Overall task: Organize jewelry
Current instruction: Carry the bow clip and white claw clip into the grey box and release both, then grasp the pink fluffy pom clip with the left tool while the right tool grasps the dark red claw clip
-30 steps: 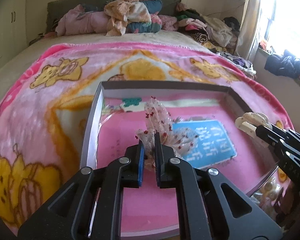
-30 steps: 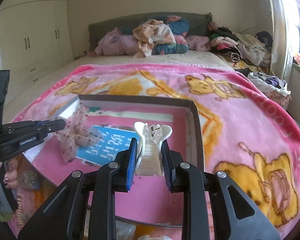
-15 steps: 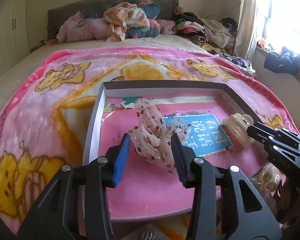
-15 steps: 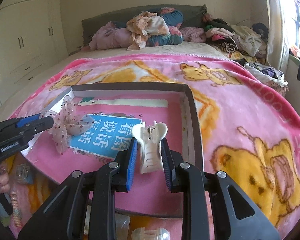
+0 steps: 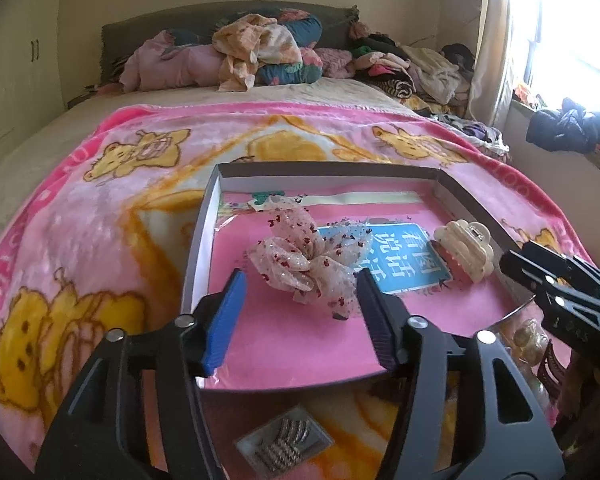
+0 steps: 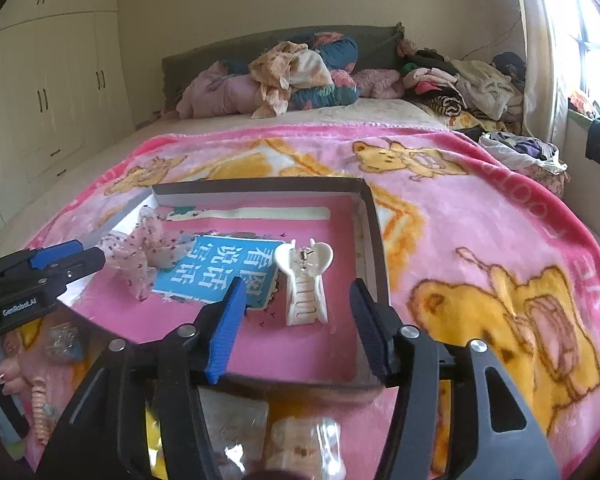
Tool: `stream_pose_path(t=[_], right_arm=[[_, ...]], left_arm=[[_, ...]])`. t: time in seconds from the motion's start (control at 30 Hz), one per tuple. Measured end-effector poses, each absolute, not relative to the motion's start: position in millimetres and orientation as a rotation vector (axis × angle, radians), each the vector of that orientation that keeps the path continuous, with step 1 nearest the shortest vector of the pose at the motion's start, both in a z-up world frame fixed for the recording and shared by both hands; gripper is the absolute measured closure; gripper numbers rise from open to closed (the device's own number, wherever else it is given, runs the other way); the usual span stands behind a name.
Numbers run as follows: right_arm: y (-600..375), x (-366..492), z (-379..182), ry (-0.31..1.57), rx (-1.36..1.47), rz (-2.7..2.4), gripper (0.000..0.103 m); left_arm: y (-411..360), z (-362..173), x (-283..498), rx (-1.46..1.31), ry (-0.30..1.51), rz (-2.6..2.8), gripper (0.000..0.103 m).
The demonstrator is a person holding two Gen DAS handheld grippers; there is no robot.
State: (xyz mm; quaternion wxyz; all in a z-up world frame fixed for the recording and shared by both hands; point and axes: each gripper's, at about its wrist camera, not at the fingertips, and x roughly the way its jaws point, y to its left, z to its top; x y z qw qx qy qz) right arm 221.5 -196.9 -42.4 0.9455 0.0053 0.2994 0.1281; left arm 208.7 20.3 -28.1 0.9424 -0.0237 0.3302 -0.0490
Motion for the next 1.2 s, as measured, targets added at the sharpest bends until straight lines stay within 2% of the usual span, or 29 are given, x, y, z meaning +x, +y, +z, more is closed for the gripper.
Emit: stream_pose_path(t=[0.13,0.2,0.4,0.77,1.2], right_arm=[[-197.0,208.6,-40.4,0.595,0.005,0.261,0.038],[-197.0,201.9,-39.3,0.585,0.008,0.258,0.031],[-199.6,186.2,-34.6,0.555,0.007,0.248,0.025],[-202.5,152.2,-29.7,0.518,-0.022,0.244,0.021],[-194.0,121.8,-31.2,0.506,-0.085,0.263,0.02]], left_arm=[[22.5,-24.8,200.7,-0.052,0.659,-0.09,0.047],[24.5,-22.2,195.8,-0.058,0.648,-0.085,0.045],[30.7,-15.7,177.2,-0.061,0.604,-0.073,0.037],[40.1,-3.9,140.9,-0.082,0.543,-0.078,0.019],[33.3,-7.0,109.5,-0.068,0.538,-0.118,0.015]])
